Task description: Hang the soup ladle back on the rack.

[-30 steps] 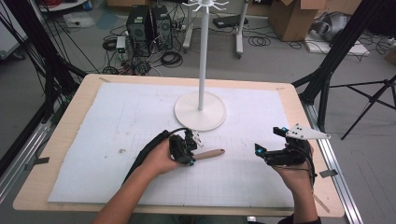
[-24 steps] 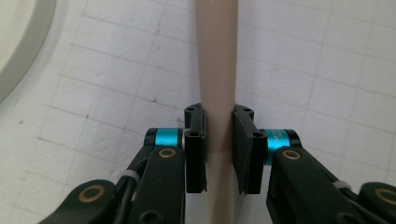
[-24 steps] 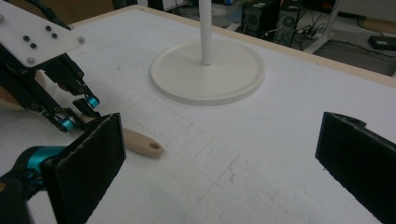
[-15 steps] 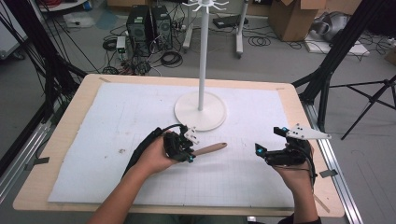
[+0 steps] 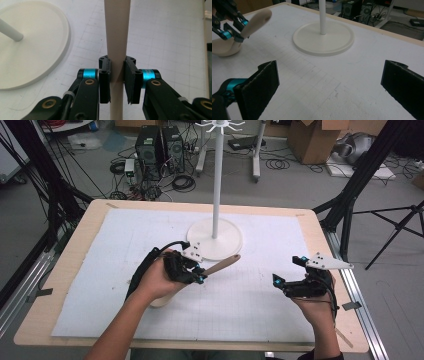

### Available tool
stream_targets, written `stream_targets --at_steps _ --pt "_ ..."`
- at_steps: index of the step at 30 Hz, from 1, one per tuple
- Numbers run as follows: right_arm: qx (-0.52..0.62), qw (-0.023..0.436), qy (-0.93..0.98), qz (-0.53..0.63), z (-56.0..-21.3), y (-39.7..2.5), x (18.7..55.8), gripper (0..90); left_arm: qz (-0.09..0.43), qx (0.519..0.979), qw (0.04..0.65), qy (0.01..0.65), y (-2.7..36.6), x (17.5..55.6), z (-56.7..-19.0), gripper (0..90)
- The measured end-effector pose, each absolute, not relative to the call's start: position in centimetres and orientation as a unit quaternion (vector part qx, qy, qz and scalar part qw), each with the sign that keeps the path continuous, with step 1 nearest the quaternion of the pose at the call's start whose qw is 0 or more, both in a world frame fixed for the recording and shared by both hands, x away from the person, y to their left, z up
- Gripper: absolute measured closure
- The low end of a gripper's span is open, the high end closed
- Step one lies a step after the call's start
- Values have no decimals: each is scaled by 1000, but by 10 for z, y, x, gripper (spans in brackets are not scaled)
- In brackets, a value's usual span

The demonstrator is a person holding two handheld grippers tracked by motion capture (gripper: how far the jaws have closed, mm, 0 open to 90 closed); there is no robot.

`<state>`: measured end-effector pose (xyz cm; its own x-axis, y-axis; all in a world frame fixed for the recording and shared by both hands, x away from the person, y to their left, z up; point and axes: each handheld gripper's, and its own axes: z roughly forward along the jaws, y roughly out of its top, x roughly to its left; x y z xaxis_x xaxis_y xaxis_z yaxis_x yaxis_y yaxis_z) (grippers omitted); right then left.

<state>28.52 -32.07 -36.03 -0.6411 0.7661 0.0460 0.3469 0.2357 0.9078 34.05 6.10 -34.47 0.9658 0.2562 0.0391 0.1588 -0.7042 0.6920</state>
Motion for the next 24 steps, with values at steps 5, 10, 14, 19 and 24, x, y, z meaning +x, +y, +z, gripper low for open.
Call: stream_targets --at_steps 5,10,14,19,24 --pt "368 211 757 497 -360 -321 285 1 57 915 382 115 69 344 -336 761" --pt "367 212 757 497 -360 -321 285 1 55 907 403 110 77 346 -321 761" --pt "366 213 758 496 -361 -321 286 1 57 901 416 109 82 349 -305 761" --pt "366 213 757 497 -360 -321 286 1 56 894 431 108 89 354 -289 761" --pt "367 212 757 498 -360 -321 285 1 52 888 444 104 93 359 -275 761"
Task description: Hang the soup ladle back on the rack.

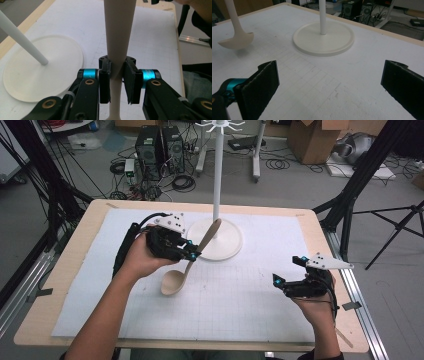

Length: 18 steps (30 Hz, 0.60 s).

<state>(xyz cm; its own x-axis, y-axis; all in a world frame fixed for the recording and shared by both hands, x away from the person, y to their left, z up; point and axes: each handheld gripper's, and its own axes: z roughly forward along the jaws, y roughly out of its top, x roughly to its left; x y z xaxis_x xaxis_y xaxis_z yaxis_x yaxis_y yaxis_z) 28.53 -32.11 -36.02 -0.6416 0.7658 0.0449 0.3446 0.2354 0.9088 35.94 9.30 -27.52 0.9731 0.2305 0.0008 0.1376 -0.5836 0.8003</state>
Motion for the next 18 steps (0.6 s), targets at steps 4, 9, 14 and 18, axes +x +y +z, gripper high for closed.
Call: stream_targets --at_steps 4,9,14,18 --pt "366 211 757 499 -360 -321 285 1 59 882 456 103 97 364 -262 761" --pt "368 209 757 498 -360 -321 285 1 56 879 467 81 101 369 -246 760" --pt "365 210 758 498 -360 -320 285 2 56 881 465 70 104 374 -233 760" --pt "364 210 759 498 -360 -320 285 1 56 879 468 70 107 380 -224 760"
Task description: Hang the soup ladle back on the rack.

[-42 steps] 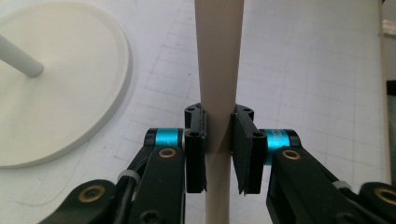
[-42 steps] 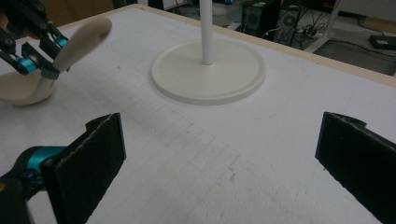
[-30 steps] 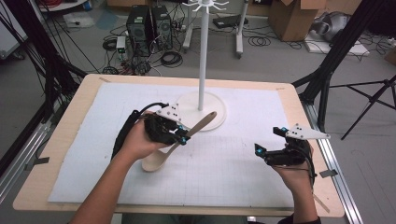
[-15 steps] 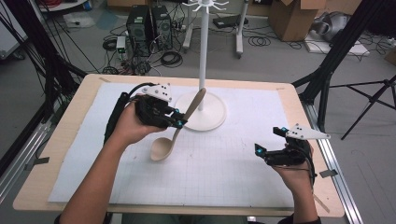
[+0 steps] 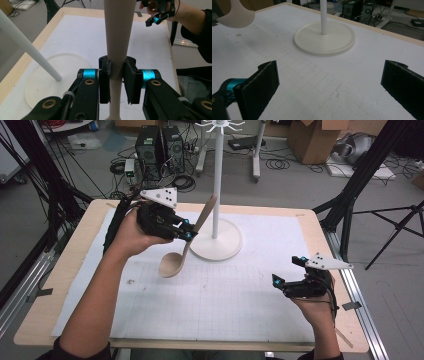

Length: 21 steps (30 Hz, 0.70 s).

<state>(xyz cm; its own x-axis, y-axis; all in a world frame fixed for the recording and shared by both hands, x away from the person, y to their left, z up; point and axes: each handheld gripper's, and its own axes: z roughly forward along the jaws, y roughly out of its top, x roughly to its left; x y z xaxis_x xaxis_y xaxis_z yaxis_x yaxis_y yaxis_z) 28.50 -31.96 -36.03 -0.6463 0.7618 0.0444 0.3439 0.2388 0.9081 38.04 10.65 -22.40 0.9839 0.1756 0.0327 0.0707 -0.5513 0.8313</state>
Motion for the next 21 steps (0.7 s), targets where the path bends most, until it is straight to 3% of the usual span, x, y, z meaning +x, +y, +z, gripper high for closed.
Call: stream_targets --at_steps 21 --pt "361 204 759 501 -361 -319 284 1 77 859 495 104 116 418 -169 760"
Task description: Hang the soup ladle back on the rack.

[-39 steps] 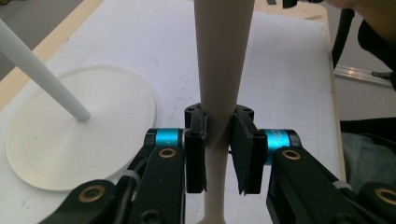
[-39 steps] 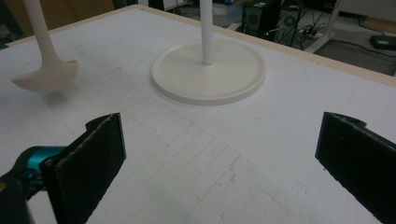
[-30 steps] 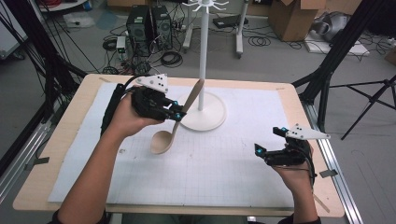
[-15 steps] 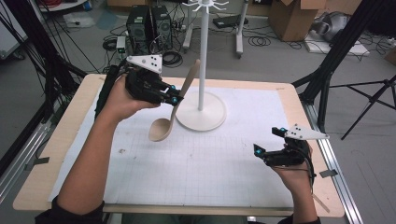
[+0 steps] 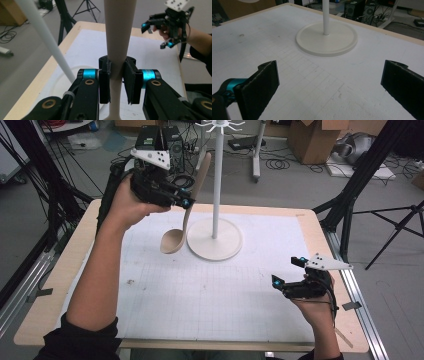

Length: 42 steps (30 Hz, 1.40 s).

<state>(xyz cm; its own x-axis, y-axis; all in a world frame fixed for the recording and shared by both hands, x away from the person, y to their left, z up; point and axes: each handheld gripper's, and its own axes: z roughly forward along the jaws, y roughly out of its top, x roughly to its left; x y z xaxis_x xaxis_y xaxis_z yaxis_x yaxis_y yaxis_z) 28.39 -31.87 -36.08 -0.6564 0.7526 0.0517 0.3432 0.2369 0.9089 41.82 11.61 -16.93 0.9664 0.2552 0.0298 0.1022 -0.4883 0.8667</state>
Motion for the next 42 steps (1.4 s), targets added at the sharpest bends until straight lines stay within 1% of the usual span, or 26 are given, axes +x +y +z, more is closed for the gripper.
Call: stream_targets --at_steps 6,15,26,42 --pt "360 202 761 500 -362 -318 284 2 79 854 500 118 117 432 -156 760" --pt "359 199 759 505 -362 -319 282 2 91 852 492 157 120 452 -153 759" --pt "360 198 758 507 -363 -320 281 1 102 853 476 188 119 463 -149 759" --pt "362 197 755 509 -363 -323 281 1 105 861 458 194 108 471 -151 759"
